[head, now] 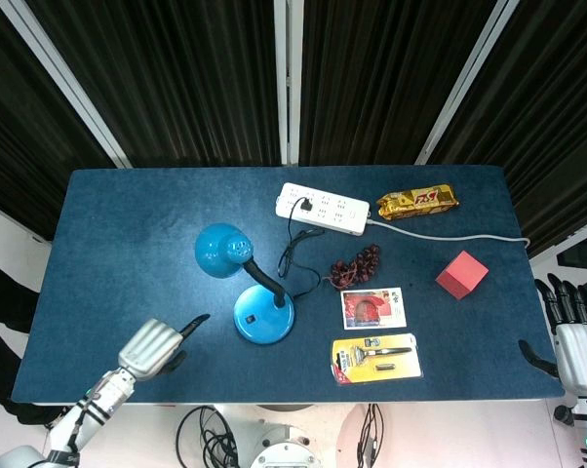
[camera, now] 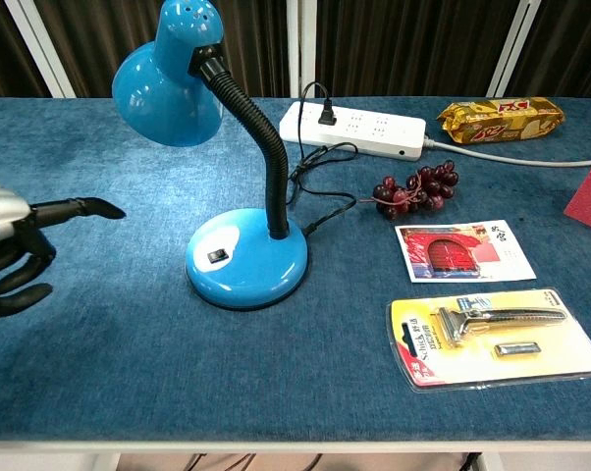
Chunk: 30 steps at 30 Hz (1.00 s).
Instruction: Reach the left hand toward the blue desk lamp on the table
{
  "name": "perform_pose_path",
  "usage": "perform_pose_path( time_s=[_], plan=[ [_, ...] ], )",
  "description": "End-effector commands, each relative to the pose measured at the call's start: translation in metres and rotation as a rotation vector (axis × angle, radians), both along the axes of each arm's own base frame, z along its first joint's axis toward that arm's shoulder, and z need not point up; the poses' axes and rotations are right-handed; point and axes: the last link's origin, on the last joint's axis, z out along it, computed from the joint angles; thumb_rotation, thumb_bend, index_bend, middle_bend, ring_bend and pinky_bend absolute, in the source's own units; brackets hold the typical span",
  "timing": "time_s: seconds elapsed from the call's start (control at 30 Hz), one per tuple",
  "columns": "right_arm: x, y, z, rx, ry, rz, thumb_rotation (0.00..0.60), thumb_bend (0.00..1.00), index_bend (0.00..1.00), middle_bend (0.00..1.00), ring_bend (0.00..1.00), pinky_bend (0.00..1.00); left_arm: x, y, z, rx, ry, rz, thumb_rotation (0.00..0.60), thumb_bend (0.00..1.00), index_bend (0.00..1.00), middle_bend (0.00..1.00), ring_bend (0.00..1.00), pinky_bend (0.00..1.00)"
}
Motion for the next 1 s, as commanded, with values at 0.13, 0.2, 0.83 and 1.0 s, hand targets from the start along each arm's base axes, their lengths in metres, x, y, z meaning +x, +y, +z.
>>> perform_pose_path(
  time_s=[0.13, 0.2, 0.83, 1.0],
  plan=[
    [-0.004, 0.000, 0.002, -0.003, -0.002, -0.010, 0.600, 0.18, 0.00, 0.00, 0.00, 0.00, 0.022, 0.009, -0.019, -0.067, 0.025, -0.043, 0.600, 0.46, 0.07, 0.74, 0.78, 0.75],
    [-0.005, 0.000, 0.002, -0.001, -0.004, -0.013, 0.600, 0.18, 0.00, 0.00, 0.00, 0.00, 0.028, 0.012, -0.024, -0.079, 0.024, -0.045, 0.600, 0.46, 0.07, 0.74, 0.78, 0.76],
    [-0.011, -0.001, 0.001, 0.011, -0.008, -0.028, 0.600, 0.18, 0.00, 0.00, 0.00, 0.00, 0.041, 0.029, -0.055, -0.132, 0.059, -0.029, 0.600, 0.47, 0.06, 0.75, 0.78, 0.76],
    [-0.011, -0.002, 0.001, 0.011, -0.010, -0.027, 0.600, 0.18, 0.00, 0.00, 0.00, 0.00, 0.041, 0.030, -0.058, -0.139, 0.069, -0.024, 0.600, 0.47, 0.06, 0.75, 0.78, 0.76]
  ],
)
